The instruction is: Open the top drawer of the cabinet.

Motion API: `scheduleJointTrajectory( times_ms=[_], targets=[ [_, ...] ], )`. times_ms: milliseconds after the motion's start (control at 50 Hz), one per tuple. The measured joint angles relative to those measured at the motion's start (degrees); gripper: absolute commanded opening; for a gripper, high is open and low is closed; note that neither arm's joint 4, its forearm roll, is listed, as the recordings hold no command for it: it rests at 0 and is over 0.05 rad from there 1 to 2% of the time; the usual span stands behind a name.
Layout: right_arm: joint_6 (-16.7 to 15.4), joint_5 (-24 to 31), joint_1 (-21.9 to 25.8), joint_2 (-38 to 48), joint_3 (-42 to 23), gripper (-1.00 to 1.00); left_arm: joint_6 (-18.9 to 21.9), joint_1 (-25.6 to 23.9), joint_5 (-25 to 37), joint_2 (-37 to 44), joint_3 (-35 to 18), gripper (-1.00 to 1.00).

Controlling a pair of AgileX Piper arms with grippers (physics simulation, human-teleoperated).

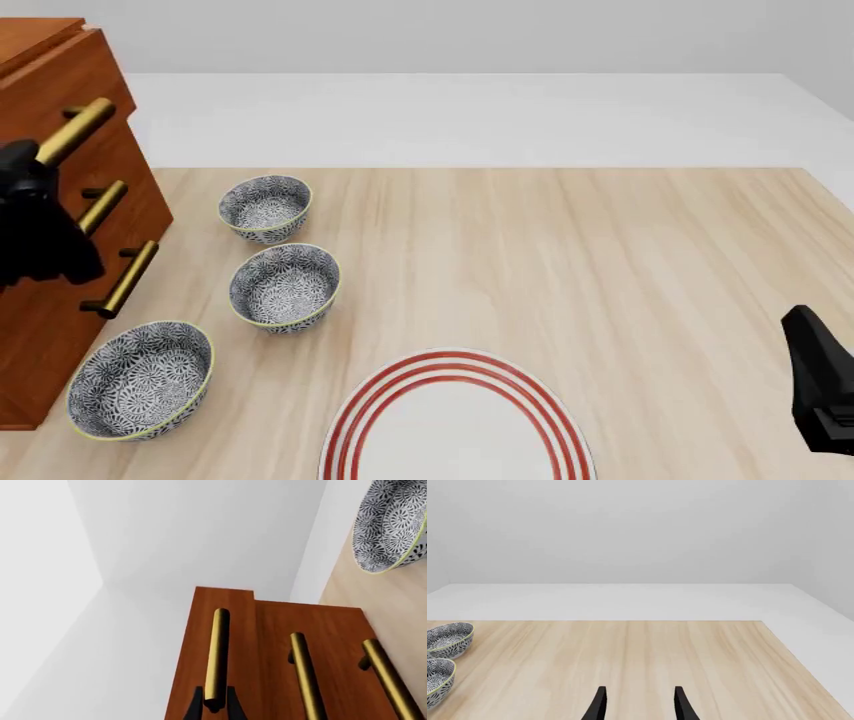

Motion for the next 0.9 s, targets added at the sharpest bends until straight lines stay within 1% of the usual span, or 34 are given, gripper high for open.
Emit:
scheduleJointTrajectory(
  times_ms=[900],
  targets=[
    [0.0,0.0,0.0,0.0,0.0,1.0,0.42,-4.64,3.08,-2.63,0.44,-1.0]
  ],
)
